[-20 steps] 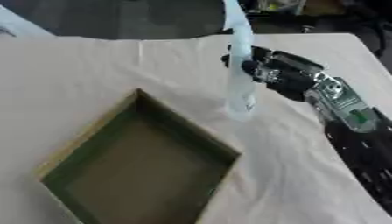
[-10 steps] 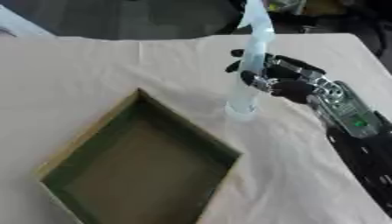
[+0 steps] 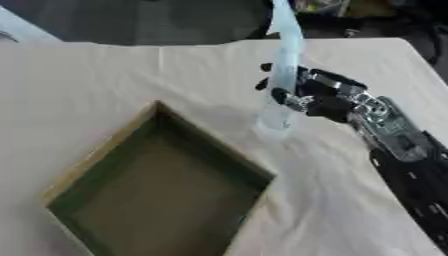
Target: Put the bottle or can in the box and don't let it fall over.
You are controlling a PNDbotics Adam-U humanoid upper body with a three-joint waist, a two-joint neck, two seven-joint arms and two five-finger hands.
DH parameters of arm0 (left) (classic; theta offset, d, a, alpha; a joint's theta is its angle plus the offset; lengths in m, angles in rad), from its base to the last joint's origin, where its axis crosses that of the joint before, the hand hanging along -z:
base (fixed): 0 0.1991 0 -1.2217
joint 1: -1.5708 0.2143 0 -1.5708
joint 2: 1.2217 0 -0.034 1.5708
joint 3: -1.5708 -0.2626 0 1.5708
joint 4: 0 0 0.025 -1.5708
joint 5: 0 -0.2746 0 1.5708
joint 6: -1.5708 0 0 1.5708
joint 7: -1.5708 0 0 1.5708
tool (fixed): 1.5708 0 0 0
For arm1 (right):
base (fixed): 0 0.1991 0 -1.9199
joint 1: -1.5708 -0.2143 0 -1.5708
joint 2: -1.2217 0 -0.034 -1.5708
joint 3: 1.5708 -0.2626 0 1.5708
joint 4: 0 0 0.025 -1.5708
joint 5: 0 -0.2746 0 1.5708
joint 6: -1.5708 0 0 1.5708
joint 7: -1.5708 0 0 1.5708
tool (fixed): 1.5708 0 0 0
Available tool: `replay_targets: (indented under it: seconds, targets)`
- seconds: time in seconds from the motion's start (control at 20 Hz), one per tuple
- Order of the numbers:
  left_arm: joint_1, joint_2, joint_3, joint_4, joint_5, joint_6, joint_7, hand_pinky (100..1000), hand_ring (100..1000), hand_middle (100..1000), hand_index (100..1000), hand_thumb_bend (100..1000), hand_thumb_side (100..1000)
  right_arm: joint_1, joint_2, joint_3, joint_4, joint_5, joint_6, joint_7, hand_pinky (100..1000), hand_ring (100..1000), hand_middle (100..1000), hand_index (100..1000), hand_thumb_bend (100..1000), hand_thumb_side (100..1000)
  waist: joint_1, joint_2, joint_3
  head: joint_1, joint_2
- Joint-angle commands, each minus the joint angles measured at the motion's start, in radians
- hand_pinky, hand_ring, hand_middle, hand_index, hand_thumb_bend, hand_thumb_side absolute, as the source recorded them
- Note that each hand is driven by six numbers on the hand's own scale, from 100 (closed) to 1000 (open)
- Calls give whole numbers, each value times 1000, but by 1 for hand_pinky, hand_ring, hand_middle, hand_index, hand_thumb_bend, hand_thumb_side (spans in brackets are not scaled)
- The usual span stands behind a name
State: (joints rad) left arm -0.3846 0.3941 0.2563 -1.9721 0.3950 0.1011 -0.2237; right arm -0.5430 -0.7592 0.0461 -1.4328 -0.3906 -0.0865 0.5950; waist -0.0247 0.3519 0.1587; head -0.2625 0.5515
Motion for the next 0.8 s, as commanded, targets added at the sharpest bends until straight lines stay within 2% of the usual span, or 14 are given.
replay_targets:
  seconds: [0.05,0.1,0.15,0.25,0.4,0.55,0.65,0.8]
  targets:
    - [-7,17,2,-11,2,-1,-5,917,951,874,723,151,781,-3,-14,0,4,7,10,-3,1000,1000,748,1000,100,428,2,-19,0,2,-13]
    - [-7,17,2,-11,2,-1,-5,916,951,871,721,150,781,-3,-12,1,7,7,13,-5,1000,1000,701,1000,100,428,3,-19,0,2,-12]
    - [-7,17,2,-11,2,-1,-5,916,951,871,721,150,781,-3,-10,1,8,7,16,-8,1000,1000,701,1000,100,428,3,-19,0,2,-12]
    - [-7,17,2,-10,2,-1,-6,916,951,870,721,150,781,-2,-7,2,11,6,19,-14,1000,1000,639,1000,100,429,3,-20,0,3,-12]
    - [-7,17,1,-10,3,0,-6,915,951,870,720,150,780,-3,-5,0,13,0,27,-39,1000,1000,523,1000,100,433,3,-20,0,3,-12]
    - [-7,17,1,-9,3,0,-7,916,951,869,719,150,780,-5,-6,2,10,-4,36,-78,1000,1000,492,1000,100,433,2,-20,0,3,-12]
    - [-8,17,1,-9,3,0,-7,917,951,869,719,150,780,-7,-7,6,8,-9,38,-90,1000,1000,471,961,100,433,2,-20,1,2,-13]
    - [-8,17,1,-9,3,0,-8,917,950,867,717,149,779,-7,-5,9,11,-24,36,-99,1000,1000,368,835,100,437,2,-20,1,1,-13]
